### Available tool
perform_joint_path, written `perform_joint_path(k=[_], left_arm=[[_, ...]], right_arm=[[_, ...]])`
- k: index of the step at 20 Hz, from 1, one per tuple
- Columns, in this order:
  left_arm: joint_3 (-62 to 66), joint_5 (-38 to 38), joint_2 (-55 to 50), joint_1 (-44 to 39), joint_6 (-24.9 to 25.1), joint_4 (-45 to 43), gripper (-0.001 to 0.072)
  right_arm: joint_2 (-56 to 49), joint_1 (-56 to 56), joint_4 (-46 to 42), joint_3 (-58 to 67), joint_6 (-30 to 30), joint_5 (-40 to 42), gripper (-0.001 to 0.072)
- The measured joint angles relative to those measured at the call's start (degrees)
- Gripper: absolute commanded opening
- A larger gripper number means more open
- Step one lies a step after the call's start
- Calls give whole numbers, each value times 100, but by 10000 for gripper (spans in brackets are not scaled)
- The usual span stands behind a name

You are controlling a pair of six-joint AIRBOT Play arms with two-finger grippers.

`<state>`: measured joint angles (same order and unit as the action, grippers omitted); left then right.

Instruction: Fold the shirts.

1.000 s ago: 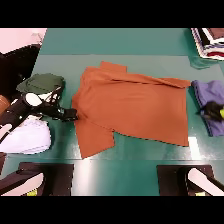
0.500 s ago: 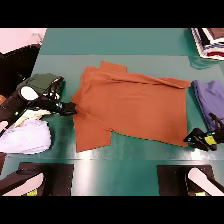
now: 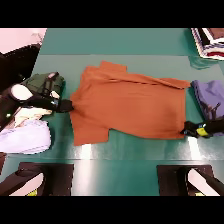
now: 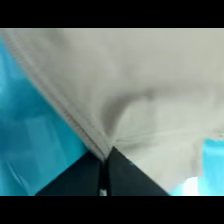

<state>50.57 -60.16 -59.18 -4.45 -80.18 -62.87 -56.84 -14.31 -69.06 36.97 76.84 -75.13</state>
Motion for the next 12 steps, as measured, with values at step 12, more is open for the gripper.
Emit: perform_joint_path(k=[12], left_arm=[[5672, -632, 1174, -2, -374, -835, 26]], right_arm=[[1161, 299, 0, 5928, 2, 179, 14]])
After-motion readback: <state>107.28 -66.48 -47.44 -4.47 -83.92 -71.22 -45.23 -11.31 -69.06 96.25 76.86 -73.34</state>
